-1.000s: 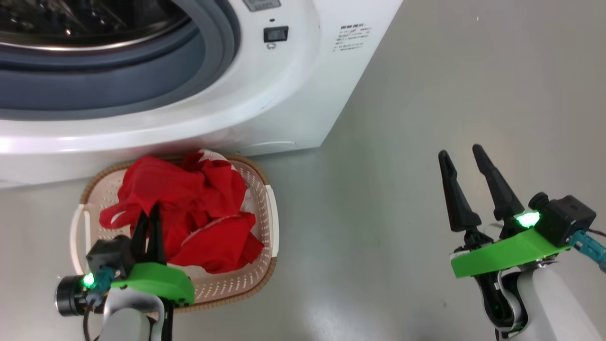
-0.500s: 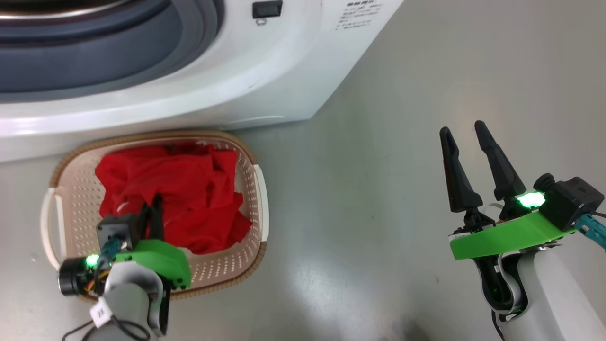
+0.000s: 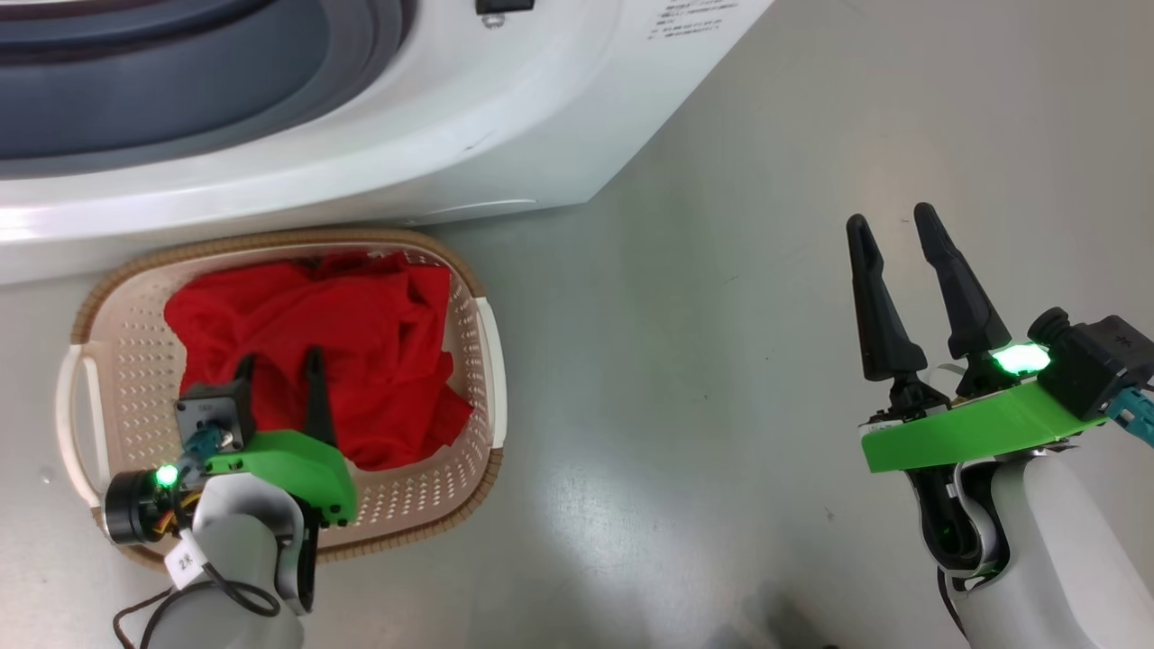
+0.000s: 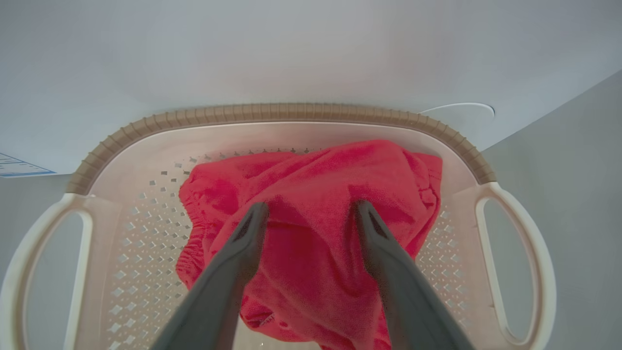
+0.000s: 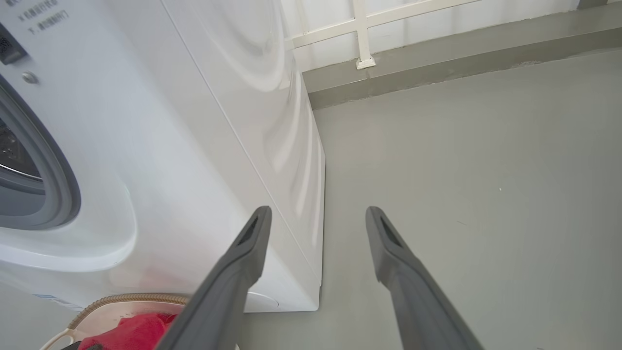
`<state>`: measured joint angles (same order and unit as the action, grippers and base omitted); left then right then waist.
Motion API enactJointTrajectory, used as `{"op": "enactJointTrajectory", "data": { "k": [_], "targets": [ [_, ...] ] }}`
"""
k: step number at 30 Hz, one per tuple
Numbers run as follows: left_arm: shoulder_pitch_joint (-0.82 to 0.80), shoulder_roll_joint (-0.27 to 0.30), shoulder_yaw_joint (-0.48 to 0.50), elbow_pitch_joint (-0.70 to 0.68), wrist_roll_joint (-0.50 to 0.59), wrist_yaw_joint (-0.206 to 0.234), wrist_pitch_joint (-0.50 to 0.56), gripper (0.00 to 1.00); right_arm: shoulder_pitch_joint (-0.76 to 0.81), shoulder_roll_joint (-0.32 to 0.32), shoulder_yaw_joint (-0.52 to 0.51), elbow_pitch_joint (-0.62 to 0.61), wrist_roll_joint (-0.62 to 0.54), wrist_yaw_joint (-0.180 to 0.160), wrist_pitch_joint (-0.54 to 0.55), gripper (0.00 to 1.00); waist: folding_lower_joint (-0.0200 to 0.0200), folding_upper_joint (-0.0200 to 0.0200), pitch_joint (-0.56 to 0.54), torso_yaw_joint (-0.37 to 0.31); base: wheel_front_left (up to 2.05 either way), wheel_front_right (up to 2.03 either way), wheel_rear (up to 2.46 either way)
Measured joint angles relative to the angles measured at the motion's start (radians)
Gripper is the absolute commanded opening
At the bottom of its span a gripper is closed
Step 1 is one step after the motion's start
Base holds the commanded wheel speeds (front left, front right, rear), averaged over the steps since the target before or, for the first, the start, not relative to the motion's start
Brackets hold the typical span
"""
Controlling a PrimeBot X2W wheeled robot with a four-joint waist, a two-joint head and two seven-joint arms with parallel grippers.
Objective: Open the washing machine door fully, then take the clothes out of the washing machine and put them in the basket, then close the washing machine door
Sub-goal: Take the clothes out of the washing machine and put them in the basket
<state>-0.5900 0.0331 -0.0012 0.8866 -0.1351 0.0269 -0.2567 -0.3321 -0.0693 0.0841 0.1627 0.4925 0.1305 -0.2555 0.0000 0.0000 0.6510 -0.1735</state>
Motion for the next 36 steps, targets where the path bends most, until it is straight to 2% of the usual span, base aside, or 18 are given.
{"op": "enactJointTrajectory", "data": {
  "k": [10, 18, 36],
  "targets": [
    [0.004, -0.001, 0.011, -0.025, -0.026, -0.001, 0.000, 1.00, 0.002, 0.000, 0.000, 0.010, 0.000, 0.000, 0.000, 1.00, 0.0000, 0.0000, -0.055, 0.013, 0.00, 0.00, 0.00],
    [0.079, -0.001, 0.020, -0.084, -0.053, -0.003, 0.000, 1.00, 0.043, -0.002, 0.002, 0.024, -0.001, 0.000, 0.000, 1.00, 0.0000, 0.0000, -0.129, 0.026, 0.00, 0.00, 0.00],
    [0.248, -0.001, 0.009, -0.288, -0.073, -0.052, 0.000, 1.00, 0.172, -0.004, 0.017, 0.052, -0.018, 0.000, 0.000, 1.00, 0.0000, 0.0000, -0.333, 0.063, 0.00, 0.00, 0.00]
  ]
}}
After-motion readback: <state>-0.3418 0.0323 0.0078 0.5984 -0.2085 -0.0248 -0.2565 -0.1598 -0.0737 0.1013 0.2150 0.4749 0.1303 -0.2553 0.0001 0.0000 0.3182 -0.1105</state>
